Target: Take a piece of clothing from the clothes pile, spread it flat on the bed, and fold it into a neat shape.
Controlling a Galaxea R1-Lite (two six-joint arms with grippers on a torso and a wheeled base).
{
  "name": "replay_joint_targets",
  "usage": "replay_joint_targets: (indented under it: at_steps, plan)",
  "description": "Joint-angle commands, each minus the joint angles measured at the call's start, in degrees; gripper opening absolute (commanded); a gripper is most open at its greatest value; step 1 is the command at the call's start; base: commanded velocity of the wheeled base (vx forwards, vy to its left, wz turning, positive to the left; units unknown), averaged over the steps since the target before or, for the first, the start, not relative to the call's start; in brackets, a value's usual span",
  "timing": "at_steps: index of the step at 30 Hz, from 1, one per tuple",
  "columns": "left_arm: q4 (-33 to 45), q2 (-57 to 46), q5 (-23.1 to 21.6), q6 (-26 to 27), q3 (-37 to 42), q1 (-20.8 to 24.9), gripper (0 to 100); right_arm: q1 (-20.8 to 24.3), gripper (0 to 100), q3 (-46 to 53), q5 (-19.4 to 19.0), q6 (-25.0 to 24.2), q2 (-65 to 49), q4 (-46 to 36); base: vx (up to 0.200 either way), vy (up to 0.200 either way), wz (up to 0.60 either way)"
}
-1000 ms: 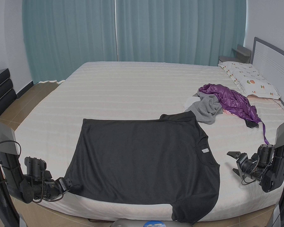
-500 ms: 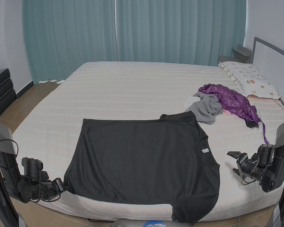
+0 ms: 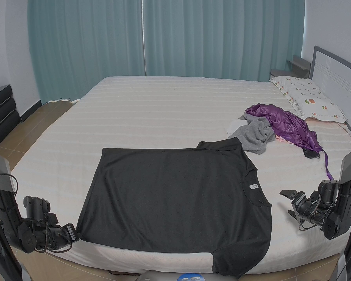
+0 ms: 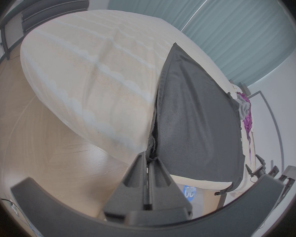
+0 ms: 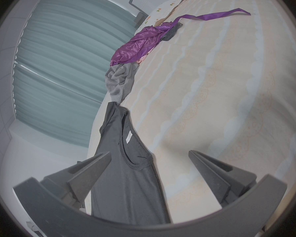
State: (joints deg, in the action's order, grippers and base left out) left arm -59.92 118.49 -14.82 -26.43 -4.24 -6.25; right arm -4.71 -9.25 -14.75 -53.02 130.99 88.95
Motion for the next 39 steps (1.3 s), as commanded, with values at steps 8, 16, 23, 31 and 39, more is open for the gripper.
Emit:
replay_joint_targets:
  at_steps: [8, 16, 23, 31, 39]
  plan:
    - [0.1, -0.1, 3.2, 2.3, -0.4, -0.1, 0, 1.4, 100, 2.4, 0.0, 4.2, 0.2, 0.8, 0.0, 0.0, 0.0]
    - [0.4, -0.5, 2.6, 2.1, -2.1, 0.4, 0, 5.1, 100, 2.9, -0.1, 5.3, 0.2, 0.8, 0.0, 0.0, 0.0]
    - [0.1, -0.2, -0.4, 0.1, -2.4, 0.0, 0, 11.4, 100, 2.1, 0.9, 5.9, 5.4, 0.8, 0.0, 0.0, 0.0]
    - [0.0, 0.1, -1.3, -1.6, -1.8, -0.3, 0, 11.6, 100, 0.3, 1.6, 6.4, 6.1, 0.8, 0.0, 0.0, 0.0]
    - [0.0, 0.4, -1.7, -1.7, -1.6, -1.3, 0, 11.1, 0, -2.2, 2.4, 6.9, 5.9, 0.8, 0.0, 0.0, 0.0]
